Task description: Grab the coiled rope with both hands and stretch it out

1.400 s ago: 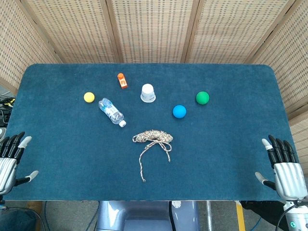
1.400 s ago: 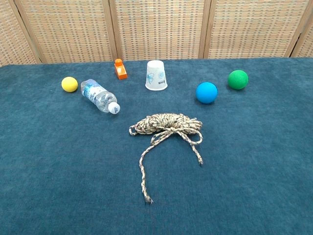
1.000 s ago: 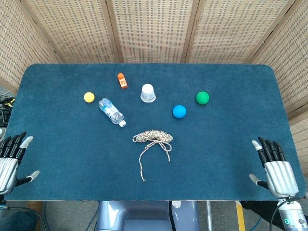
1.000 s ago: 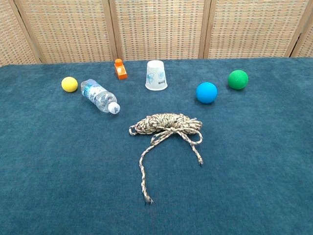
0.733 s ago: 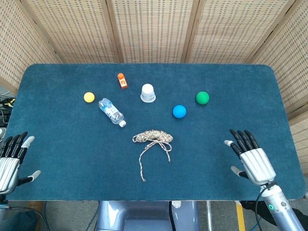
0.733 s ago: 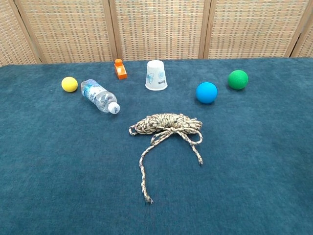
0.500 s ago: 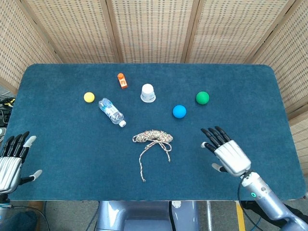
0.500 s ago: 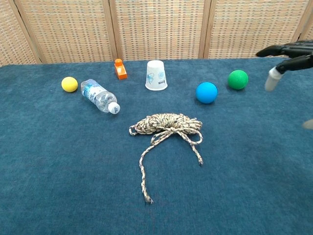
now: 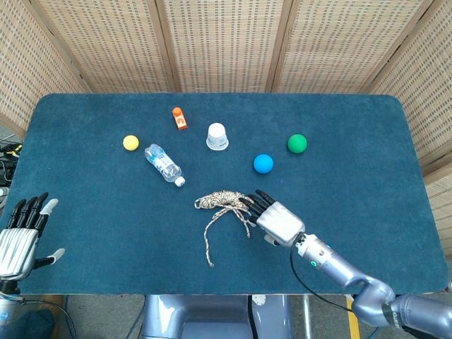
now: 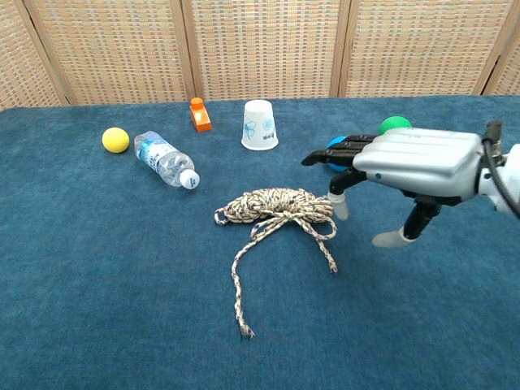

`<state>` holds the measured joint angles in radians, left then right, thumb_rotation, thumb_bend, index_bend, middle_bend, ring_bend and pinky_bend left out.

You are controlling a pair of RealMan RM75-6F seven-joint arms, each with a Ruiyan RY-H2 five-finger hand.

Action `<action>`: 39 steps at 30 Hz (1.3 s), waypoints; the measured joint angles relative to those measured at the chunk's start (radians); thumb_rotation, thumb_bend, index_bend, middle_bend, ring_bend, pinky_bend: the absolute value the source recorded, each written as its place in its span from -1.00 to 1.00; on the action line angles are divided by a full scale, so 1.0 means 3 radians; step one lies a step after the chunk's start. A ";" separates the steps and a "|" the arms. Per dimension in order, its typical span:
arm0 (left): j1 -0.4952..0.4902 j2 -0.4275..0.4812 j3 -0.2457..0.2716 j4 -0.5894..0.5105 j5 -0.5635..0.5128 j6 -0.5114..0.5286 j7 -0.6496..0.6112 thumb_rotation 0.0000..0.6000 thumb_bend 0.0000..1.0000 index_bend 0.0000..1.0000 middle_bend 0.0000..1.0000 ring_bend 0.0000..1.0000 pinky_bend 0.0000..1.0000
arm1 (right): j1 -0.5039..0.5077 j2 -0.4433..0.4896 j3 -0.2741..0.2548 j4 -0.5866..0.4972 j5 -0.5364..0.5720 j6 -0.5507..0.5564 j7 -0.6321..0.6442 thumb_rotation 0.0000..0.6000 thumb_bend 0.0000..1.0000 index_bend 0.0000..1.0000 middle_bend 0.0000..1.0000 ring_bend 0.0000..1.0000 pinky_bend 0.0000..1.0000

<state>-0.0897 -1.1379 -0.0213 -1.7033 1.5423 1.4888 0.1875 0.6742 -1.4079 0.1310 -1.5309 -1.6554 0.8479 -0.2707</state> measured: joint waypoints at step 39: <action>-0.0042 -0.0001 0.0015 0.0013 -0.0025 -0.0068 -0.0036 1.00 -1.00 -1.00 -1.00 -1.00 -1.00 | 0.0440 -0.0728 -0.0181 0.0622 0.0692 -0.0301 -0.0779 1.00 -0.50 -0.06 -1.00 -1.00 -1.00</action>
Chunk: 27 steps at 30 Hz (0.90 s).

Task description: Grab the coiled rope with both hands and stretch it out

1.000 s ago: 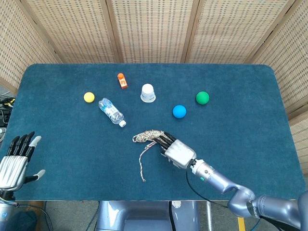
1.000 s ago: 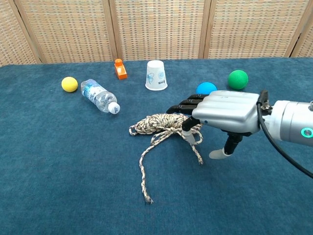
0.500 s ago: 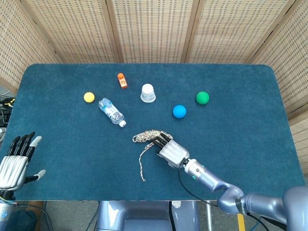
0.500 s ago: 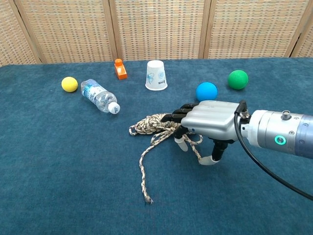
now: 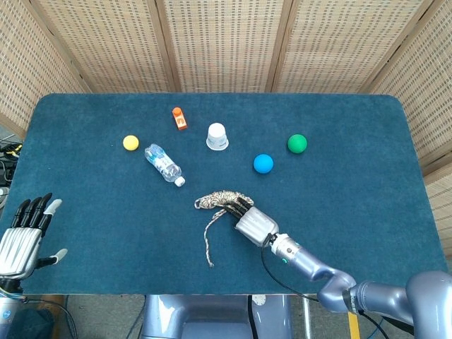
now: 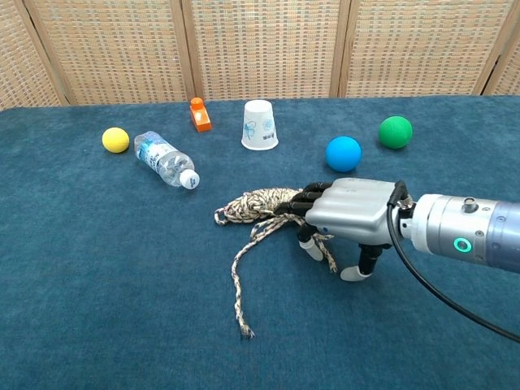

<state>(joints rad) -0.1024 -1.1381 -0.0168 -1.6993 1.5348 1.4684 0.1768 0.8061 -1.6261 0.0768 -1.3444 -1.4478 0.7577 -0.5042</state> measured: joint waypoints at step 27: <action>-0.0013 0.0008 0.0017 -0.0022 0.0016 -0.0013 -0.0010 1.00 -1.00 -1.00 -1.00 -1.00 -1.00 | 0.0024 -0.0152 -0.0112 0.0279 -0.0117 0.0234 0.0231 1.00 -0.17 0.19 -1.00 -1.00 -1.00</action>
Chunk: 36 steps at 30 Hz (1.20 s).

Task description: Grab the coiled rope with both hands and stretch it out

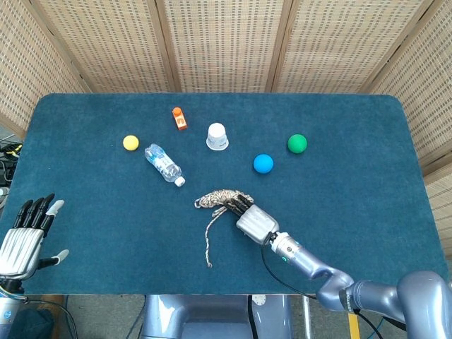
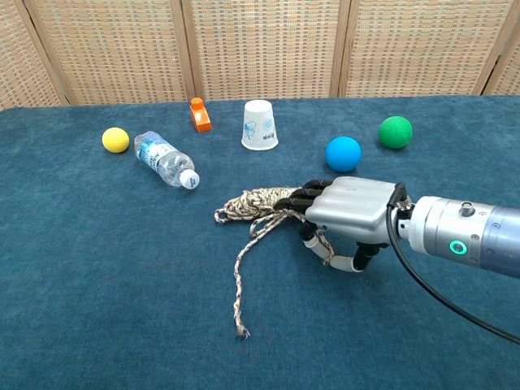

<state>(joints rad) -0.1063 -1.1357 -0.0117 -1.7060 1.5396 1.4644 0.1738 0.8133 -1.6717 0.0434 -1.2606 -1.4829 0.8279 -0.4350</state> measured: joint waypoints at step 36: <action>-0.1443 -0.0847 -0.0096 0.0675 0.1198 -0.1040 0.0045 1.00 -0.91 -0.25 -1.00 -1.00 -1.00 | -0.0014 0.0089 -0.0041 0.0062 -0.0336 0.0403 0.0534 1.00 -0.14 0.27 -0.98 -1.00 -1.00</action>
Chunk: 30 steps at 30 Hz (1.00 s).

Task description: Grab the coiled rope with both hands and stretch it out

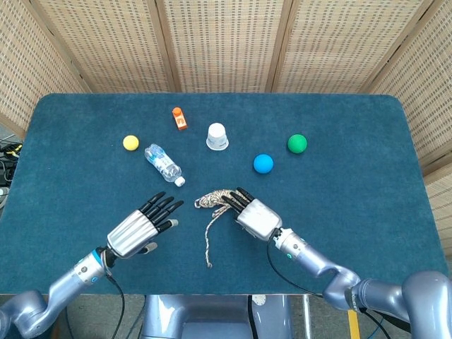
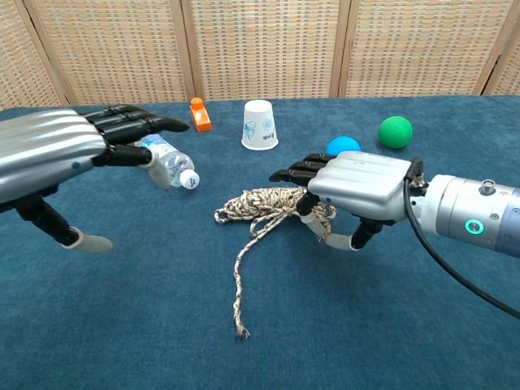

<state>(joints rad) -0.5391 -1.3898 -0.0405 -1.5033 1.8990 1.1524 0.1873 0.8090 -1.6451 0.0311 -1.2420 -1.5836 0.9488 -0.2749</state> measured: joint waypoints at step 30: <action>-0.0584 -0.1058 0.0184 0.0928 -0.0210 -0.0362 -0.0157 1.00 -0.61 -0.11 -1.00 -1.00 -1.00 | 0.0009 -0.0123 -0.0045 0.0390 -0.0043 0.0015 0.0429 1.00 -0.14 0.28 -0.98 -1.00 -1.00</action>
<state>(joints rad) -0.7143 -1.7072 0.0146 -1.2250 1.8359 1.0437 0.1401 0.8118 -1.6820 0.0177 -1.1249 -1.5964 0.9532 -0.1463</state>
